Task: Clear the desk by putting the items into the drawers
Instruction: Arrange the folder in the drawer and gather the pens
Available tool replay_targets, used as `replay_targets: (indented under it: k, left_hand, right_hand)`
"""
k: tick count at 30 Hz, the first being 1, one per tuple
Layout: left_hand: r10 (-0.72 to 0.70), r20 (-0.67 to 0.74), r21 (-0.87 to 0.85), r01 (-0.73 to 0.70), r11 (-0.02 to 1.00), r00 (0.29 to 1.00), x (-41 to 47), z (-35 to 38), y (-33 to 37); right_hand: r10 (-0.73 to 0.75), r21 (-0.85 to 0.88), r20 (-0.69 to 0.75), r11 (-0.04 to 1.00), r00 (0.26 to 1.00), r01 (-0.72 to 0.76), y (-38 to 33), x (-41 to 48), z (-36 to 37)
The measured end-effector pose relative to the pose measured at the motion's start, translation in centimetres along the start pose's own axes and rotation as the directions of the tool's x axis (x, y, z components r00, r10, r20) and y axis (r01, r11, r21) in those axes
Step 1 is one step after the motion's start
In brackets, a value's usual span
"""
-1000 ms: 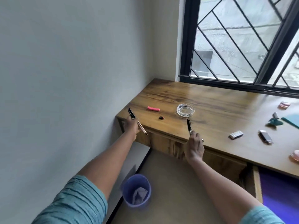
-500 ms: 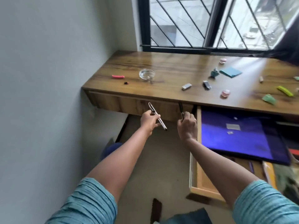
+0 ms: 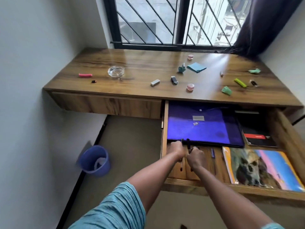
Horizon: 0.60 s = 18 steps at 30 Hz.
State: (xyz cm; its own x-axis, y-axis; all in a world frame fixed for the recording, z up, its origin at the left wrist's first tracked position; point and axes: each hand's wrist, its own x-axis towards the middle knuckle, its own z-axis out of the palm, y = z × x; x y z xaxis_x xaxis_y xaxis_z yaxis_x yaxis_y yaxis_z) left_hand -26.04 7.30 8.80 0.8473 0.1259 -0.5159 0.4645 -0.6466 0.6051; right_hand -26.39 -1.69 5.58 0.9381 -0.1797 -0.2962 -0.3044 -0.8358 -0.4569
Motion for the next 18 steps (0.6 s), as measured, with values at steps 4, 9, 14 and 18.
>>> replay_targets:
  k: [4, 9, 14, 18]
  left_hand:
    - [-0.099, -0.03, 0.102, 0.101, 0.99, 0.995, 0.8, 2.9, -1.1]
    - [-0.212, -0.09, 0.048, 0.217, 0.975, 0.973, 1.2, 4.3, -1.9]
    - [-0.219, -0.144, 0.014, 0.224, 0.975, 0.965, 0.9, 4.6, -2.0]
    - [-0.178, -0.197, 0.154, 0.209, 0.966, 0.964, -0.3, 4.5, -1.8]
  right_hand:
    - [0.001, -0.065, 0.145, 0.998, 0.989, 0.008, 1.4, 0.2, 1.1]
    - [-0.041, -0.053, 0.201, 0.997, 0.979, 0.053, 2.5, 0.2, 1.6]
    - [-0.107, -0.036, 0.185, 0.993, 0.977, 0.116, 2.8, 0.3, 2.0]
    - [-0.099, -0.101, 0.178, 0.988, 0.979, 0.118, 2.5, 0.0, 1.8]
